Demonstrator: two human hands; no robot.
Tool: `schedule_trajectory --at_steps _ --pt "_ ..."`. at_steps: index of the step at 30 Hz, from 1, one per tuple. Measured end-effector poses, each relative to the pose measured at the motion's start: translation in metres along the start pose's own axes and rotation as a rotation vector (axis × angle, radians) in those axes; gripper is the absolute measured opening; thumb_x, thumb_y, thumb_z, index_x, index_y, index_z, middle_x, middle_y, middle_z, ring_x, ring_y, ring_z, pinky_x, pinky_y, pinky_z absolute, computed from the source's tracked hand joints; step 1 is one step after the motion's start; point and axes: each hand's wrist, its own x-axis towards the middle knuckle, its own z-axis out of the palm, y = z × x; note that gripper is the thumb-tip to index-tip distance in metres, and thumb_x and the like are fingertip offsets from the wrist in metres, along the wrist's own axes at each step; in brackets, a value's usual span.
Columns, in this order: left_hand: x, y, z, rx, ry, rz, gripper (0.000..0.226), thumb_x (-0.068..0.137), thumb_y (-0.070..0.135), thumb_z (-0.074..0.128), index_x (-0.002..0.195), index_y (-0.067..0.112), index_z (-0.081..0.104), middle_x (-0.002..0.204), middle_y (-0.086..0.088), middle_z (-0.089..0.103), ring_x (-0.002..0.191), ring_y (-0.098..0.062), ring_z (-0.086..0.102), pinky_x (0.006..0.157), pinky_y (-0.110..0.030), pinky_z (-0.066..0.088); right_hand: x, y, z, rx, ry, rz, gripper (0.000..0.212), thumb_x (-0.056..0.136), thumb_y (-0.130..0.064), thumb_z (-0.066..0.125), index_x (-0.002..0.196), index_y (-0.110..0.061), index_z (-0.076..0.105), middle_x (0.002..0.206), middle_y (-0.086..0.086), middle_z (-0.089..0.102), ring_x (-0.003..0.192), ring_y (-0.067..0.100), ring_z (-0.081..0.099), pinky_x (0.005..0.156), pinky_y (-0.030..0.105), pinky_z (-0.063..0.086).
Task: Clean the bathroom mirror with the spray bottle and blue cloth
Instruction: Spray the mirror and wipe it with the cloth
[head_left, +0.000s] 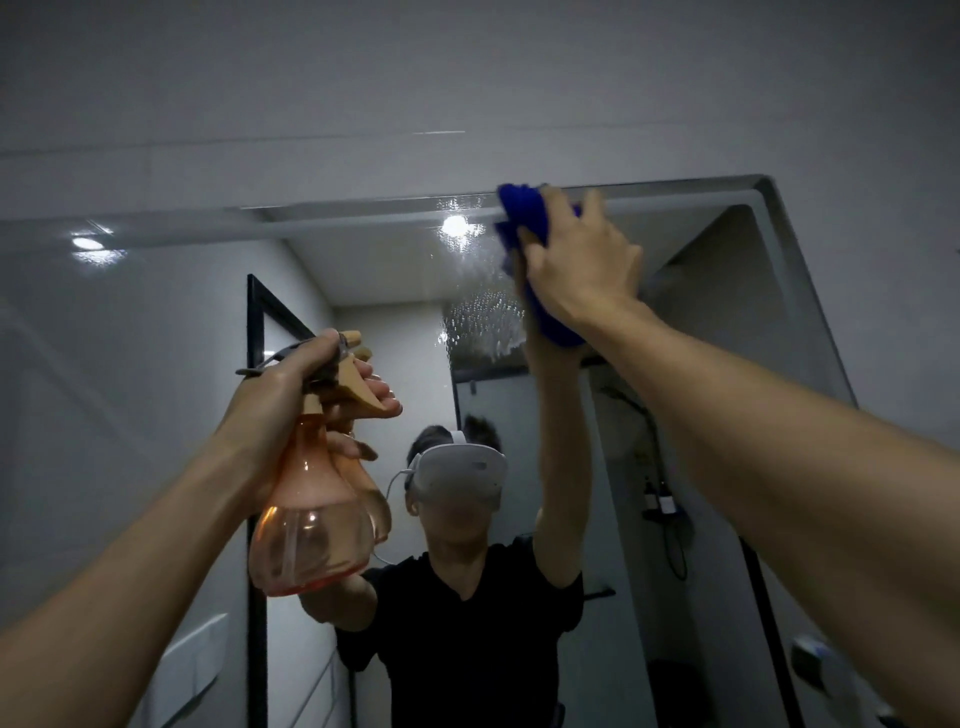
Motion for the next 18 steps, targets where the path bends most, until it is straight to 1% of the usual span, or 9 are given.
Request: schedule_trajectory --at_steps 3,5,6,7,8,9,11,13,18 --pt "0.002 -0.003 -0.003 0.008 -0.004 -0.014 0.05 0.093 0.049 0.058 0.11 0.003 0.069 0.104 -0.018 0.077 0.091 -0.03 0.077 0.041 -0.024 0.051 -0.011 -0.035 0.012 0.031 0.001 -0.185 0.045 0.094 -0.041 0.049 0.136 -0.028 0.042 0.123 0.009 0.048 0.102 0.033 0.058 0.074 0.041 0.04" --pt "0.003 -0.004 -0.005 0.029 -0.005 -0.009 0.051 0.093 0.05 0.058 0.112 0.004 0.07 0.106 -0.017 0.077 0.092 -0.03 0.077 0.045 -0.028 0.054 -0.044 -0.035 0.017 0.051 0.011 -0.351 0.045 0.094 -0.043 0.05 0.136 -0.028 0.043 0.119 0.007 0.05 0.096 0.026 0.057 0.072 0.038 0.047" --pt "0.003 -0.005 -0.005 0.05 -0.004 -0.002 0.05 0.094 0.05 0.057 0.113 0.005 0.069 0.108 -0.017 0.076 0.095 -0.031 0.076 0.053 -0.033 0.059 -0.062 -0.029 0.018 0.056 0.007 -0.43 0.046 0.095 -0.043 0.051 0.137 -0.026 0.043 0.116 0.007 0.05 0.093 0.023 0.057 0.069 0.038 0.051" --pt "0.005 -0.005 -0.006 0.068 -0.001 0.003 0.05 0.094 0.05 0.056 0.115 0.006 0.069 0.109 -0.017 0.076 0.097 -0.032 0.075 0.067 -0.042 0.062 -0.08 -0.02 0.017 0.054 0.002 -0.491 0.048 0.094 -0.044 0.053 0.137 -0.024 0.044 0.114 0.007 0.051 0.089 0.022 0.057 0.065 0.038 0.053" --pt "0.005 -0.006 -0.007 0.08 -0.001 0.007 0.05 0.095 0.049 0.056 0.116 0.006 0.068 0.11 -0.016 0.076 0.098 -0.032 0.075 0.079 -0.048 0.058 -0.094 -0.008 0.016 0.051 0.0 -0.525 0.05 0.094 -0.045 0.055 0.137 -0.023 0.045 0.112 0.006 0.053 0.086 0.02 0.057 0.06 0.037 0.054" --pt "0.006 -0.005 -0.007 0.085 -0.004 0.012 0.05 0.095 0.049 0.056 0.116 0.006 0.068 0.111 -0.016 0.076 0.099 -0.032 0.075 0.081 -0.046 0.057 -0.103 0.005 0.014 0.043 0.002 -0.537 0.051 0.093 -0.045 0.056 0.137 -0.023 0.047 0.11 0.005 0.054 0.083 0.02 0.057 0.056 0.035 0.052" --pt "0.006 -0.004 -0.007 0.083 -0.008 0.018 0.049 0.094 0.05 0.057 0.114 0.007 0.069 0.11 -0.016 0.076 0.097 -0.03 0.076 0.068 -0.036 0.056 -0.111 0.03 0.009 0.005 0.011 -0.533 0.051 0.093 -0.047 0.055 0.138 -0.024 0.05 0.107 0.004 0.055 0.08 0.019 0.057 0.052 0.031 0.049" --pt "0.006 -0.005 -0.006 0.068 -0.004 0.016 0.048 0.093 0.05 0.058 0.111 0.008 0.071 0.107 -0.014 0.077 0.095 -0.029 0.076 0.066 -0.036 0.053 -0.105 0.054 0.003 -0.029 0.028 -0.483 0.051 0.092 -0.05 0.051 0.138 -0.027 0.049 0.106 0.004 0.054 0.078 0.021 0.058 0.053 0.029 0.045" --pt "0.006 -0.008 -0.004 0.059 0.022 0.06 0.047 0.095 0.049 0.057 0.109 0.006 0.07 0.103 -0.015 0.078 0.092 -0.029 0.077 0.041 -0.023 0.052 -0.032 0.084 -0.007 -0.024 0.107 -0.151 0.047 0.095 -0.047 0.045 0.139 -0.029 0.041 0.112 0.014 0.049 0.089 0.036 0.058 0.075 0.042 0.045"
